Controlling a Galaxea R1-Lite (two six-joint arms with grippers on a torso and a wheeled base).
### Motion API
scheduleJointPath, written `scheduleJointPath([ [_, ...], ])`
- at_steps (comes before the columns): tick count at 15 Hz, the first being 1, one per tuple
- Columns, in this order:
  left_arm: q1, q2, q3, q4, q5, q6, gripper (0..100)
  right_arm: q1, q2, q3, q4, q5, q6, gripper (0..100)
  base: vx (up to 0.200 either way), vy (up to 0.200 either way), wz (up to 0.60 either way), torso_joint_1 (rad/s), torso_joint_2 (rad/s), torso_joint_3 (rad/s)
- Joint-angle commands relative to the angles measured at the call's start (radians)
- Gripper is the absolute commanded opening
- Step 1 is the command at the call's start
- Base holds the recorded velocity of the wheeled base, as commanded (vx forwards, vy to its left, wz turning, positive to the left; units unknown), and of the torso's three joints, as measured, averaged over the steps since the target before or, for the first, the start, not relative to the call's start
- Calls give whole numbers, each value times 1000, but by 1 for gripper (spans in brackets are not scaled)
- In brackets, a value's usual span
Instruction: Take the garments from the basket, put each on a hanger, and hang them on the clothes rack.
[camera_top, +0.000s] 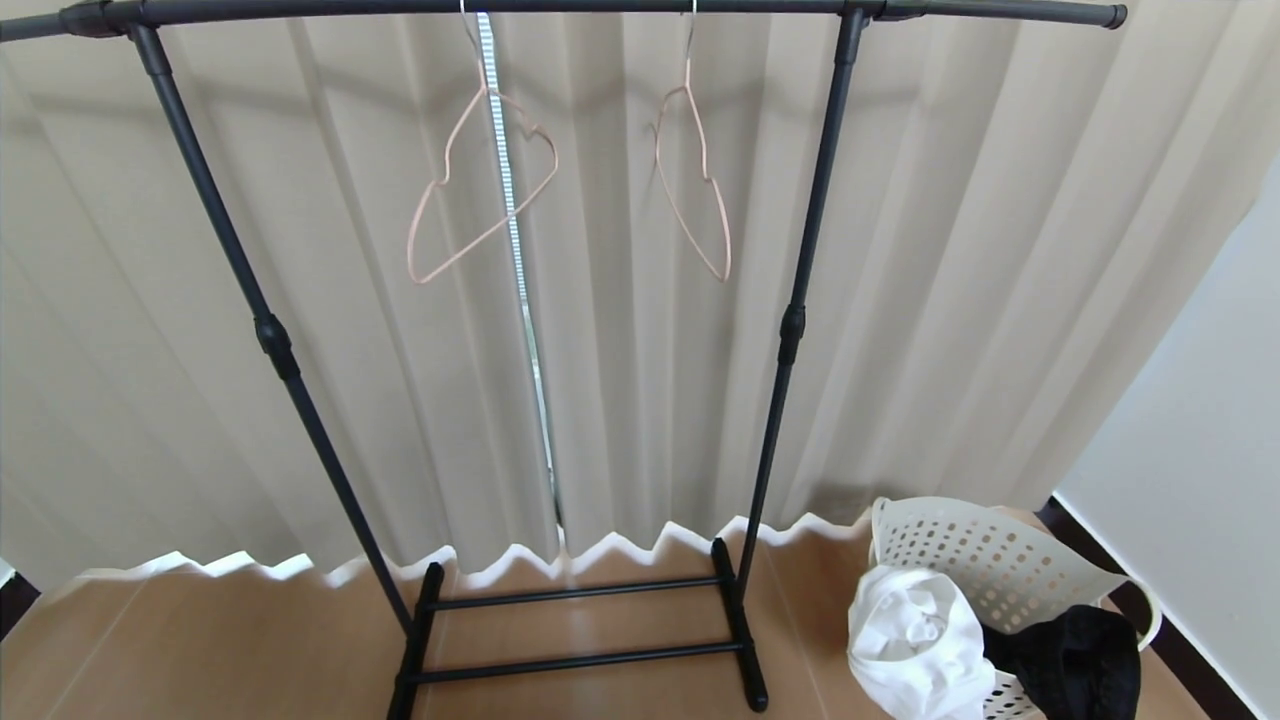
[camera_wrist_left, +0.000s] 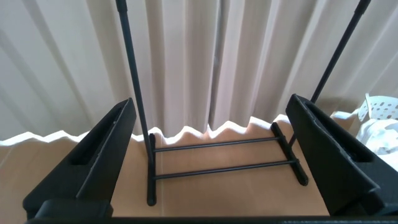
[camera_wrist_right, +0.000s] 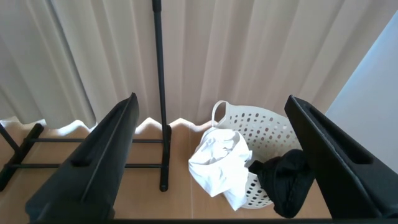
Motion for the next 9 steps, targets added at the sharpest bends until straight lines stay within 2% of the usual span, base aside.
scheduleJointPath([
  [1,-1,1,0,0,0,-1,100,0,0,0,0,0,0,100,0,0,0,-139,476,344],
  [7,0,1,0,0,0,0,100,0,0,0,-5,0,0,100,0,0,0,-105,465,362],
  [9,0,1,0,0,-1,-1,100,0,0,2,-8,-1,0,100,0,0,0,-49,310,263],
])
